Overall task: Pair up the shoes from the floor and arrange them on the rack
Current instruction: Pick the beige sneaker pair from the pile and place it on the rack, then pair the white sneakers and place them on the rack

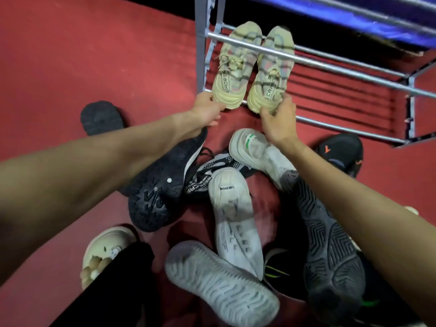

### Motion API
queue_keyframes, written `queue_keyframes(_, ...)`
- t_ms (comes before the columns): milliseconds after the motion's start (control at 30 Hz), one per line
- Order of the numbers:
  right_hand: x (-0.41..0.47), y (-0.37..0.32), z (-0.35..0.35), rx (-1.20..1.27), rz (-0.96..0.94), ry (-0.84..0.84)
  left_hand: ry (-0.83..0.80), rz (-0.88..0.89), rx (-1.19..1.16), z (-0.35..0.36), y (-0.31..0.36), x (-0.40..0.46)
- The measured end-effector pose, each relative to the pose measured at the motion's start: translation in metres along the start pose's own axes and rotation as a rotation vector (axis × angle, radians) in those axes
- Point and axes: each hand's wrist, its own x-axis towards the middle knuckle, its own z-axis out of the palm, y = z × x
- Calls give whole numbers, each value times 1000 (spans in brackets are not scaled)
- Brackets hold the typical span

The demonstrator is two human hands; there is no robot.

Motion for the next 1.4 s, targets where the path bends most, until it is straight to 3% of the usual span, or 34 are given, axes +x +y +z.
queue_keyframes(100,-45,6,-7,38,-134,48,89,196,427,-1,-17,-24)
queue_keyframes(300,-132,26,-24,30,-297,9,-66,378,690,0,-46,-85)
queue_keyframes(467,-179,46,-28,-35,-209,-159,-254,355,922,2,-57,-124)
queue_keyframes(567,-197,63,-23,-264,-86,-371,-248,369,1019,9,-60,-137)
queue_keyframes(667,-213,73,-18,-229,111,-553,-210,308,1042,16,-56,-135)
queue_keyframes(767,-221,80,-10,-180,192,-582,-206,212,1094,20,-55,-131)
queue_keyframes(967,-220,82,-5,-193,148,-336,-193,136,828,21,-59,-144)
queue_keyframes(1100,-218,81,-19,-135,52,-275,-131,219,640,4,-56,-150)
queue_keyframes(1267,-209,54,-41,1,-112,-133,61,290,285,-16,-33,-160)
queue_keyframes(1400,-198,35,-55,100,-197,-141,87,197,194,-34,-19,-169)
